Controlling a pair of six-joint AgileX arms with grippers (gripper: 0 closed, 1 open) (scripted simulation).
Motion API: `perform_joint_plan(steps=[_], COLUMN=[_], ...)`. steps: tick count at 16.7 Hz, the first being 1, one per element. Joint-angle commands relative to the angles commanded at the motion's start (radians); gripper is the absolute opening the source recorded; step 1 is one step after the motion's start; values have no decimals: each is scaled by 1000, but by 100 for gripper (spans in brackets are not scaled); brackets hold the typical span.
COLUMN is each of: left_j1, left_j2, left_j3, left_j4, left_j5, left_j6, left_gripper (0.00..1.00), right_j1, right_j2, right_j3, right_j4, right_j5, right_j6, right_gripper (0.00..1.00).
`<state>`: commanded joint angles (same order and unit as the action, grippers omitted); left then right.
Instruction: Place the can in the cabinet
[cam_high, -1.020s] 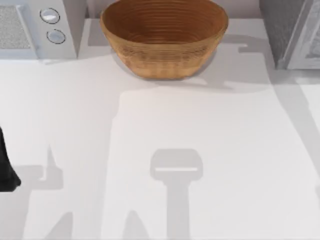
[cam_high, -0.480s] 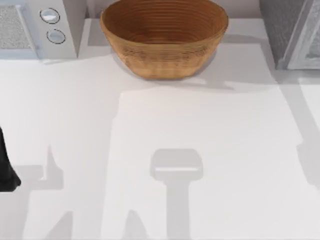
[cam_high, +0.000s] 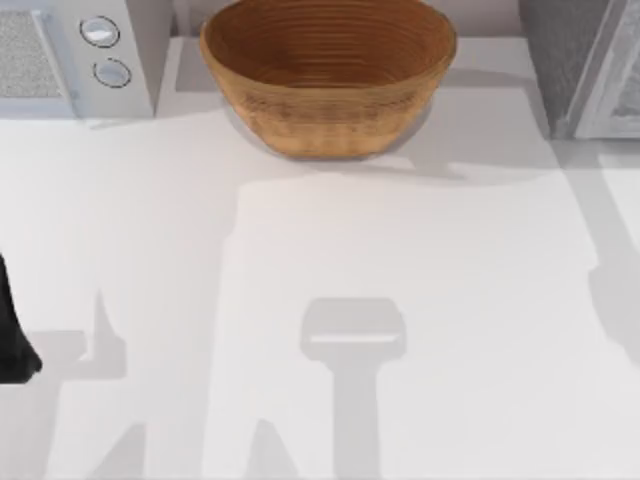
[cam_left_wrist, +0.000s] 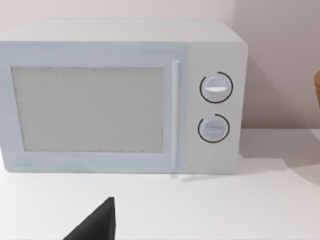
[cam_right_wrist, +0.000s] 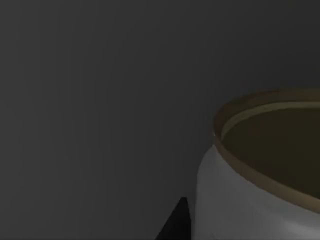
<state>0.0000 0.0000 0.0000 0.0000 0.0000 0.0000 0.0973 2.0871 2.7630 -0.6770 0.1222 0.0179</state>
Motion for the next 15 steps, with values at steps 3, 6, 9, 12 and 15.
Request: perform_joint_plan(steps=[3, 6, 9, 12, 15], left_j1=[0, 0, 0, 0, 0], left_j2=[0, 0, 0, 0, 0], left_j3=[0, 0, 0, 0, 0], left_j4=[0, 0, 0, 0, 0], left_j5=[0, 0, 0, 0, 0], left_j6=[0, 0, 0, 0, 0], left_gripper=[100, 100, 100, 100, 100], right_j1=[0, 0, 0, 0, 0], right_j2=[0, 0, 0, 0, 0], right_j3=[0, 0, 0, 0, 0], right_j4=[0, 0, 0, 0, 0], right_j5=[0, 0, 0, 0, 0], right_j6=[0, 0, 0, 0, 0], right_gripper=[8, 30, 53, 75, 98])
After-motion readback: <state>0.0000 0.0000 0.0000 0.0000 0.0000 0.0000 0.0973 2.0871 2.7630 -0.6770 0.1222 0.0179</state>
